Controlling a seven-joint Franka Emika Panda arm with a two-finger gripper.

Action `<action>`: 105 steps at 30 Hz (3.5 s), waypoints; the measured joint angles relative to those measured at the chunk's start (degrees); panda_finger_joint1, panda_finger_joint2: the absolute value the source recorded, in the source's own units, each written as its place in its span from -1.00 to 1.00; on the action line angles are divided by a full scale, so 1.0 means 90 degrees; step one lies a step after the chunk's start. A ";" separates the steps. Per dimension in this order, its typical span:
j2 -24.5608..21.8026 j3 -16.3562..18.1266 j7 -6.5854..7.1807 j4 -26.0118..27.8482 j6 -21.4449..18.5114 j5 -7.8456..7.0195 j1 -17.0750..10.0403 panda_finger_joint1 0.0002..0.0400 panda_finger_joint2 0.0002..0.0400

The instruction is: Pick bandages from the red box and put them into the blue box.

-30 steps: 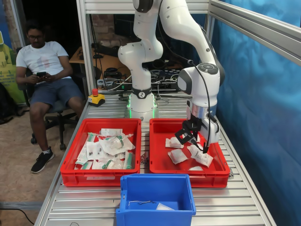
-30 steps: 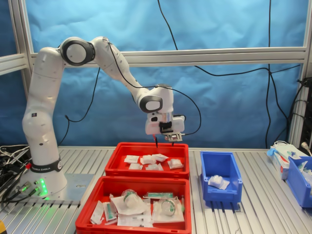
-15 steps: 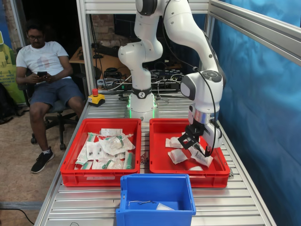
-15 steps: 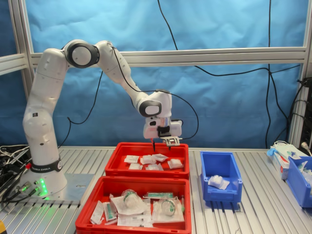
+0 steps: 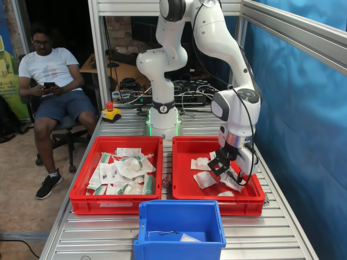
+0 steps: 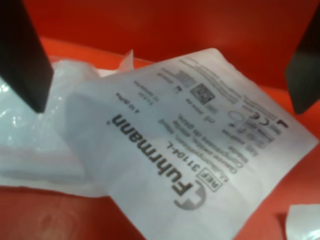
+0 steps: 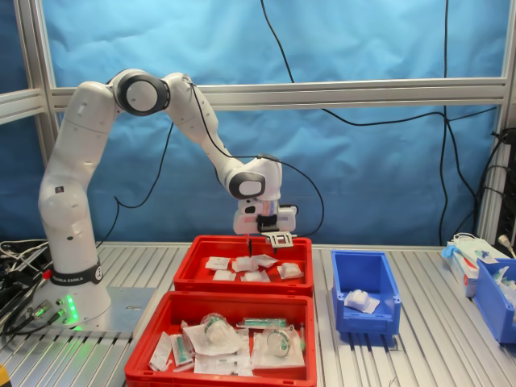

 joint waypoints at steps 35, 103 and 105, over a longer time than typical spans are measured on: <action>0.0605 -0.0136 0.0000 0.0427 0.0458 0.0000 0.0108 1.00 1.00; 0.0168 -0.0631 0.0000 0.0577 -0.0263 0.0000 0.0166 -0.81 -0.81; 0.0059 -0.0712 0.0000 0.0577 -0.0369 0.0000 0.0166 -0.81 -0.81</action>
